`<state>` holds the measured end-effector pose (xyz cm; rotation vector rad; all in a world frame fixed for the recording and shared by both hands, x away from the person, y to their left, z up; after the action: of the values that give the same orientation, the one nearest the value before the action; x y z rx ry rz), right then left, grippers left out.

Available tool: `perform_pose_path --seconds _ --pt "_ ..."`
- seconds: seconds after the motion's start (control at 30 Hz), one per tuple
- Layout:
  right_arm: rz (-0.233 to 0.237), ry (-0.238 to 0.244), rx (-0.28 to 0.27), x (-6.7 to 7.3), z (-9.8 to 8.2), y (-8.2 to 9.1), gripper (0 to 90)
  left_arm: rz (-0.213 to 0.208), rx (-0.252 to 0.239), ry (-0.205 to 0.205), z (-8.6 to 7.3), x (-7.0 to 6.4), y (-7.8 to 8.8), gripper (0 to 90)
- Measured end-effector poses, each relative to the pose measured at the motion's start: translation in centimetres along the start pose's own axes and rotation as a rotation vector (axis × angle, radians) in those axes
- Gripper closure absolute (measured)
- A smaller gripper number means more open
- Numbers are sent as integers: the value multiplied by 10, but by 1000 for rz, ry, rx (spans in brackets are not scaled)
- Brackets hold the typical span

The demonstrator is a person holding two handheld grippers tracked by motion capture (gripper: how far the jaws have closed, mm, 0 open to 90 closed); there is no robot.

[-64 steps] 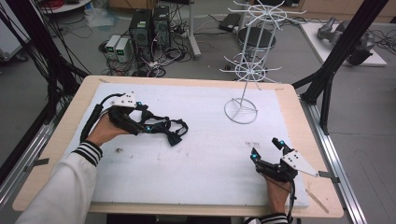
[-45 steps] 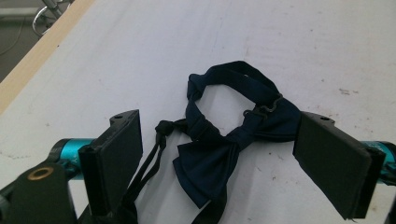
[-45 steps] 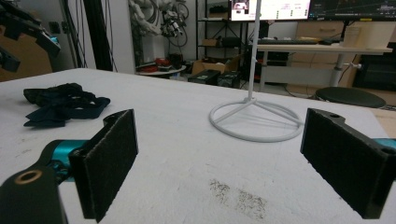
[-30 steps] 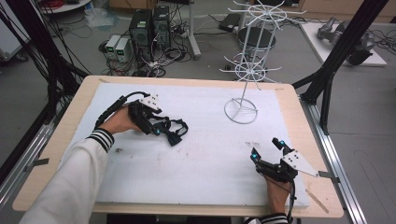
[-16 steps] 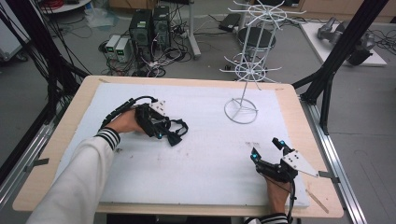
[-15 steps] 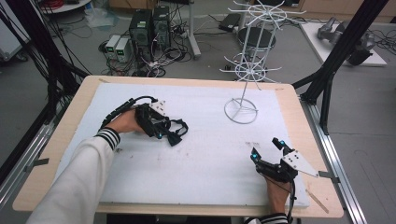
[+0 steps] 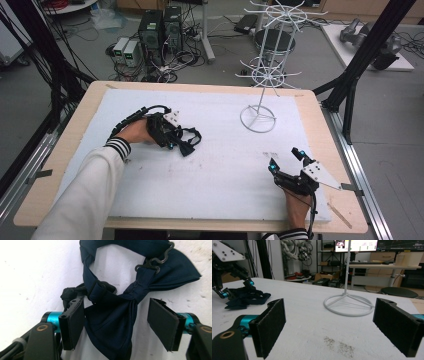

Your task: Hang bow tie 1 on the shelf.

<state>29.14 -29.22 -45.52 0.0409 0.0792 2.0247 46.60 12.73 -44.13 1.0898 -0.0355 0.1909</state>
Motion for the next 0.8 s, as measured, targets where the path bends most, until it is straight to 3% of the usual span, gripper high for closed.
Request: perform_pose_path --seconds 0.2,0.5,0.8 --pt "-3 10 -6 -1 0 0 105 10 17 -8 0 1 -1 344" --pt "-2 2 -1 0 0 0 105 -12 26 12 -1 1 0 494" --pt "-1 4 -3 0 0 0 105 -22 28 15 -1 0 2 573"
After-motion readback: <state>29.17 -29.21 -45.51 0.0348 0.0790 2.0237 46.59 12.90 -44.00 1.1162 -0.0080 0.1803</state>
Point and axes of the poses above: each handheld gripper's, and its own axes: y roughly backward along the jaws, z roughly out of its top, x roughly to its left, the point moved 3 cm from there along -y, roughly forward along the jaws, and after that the axes turned 2 degrees about y, right-handed, at the moved point
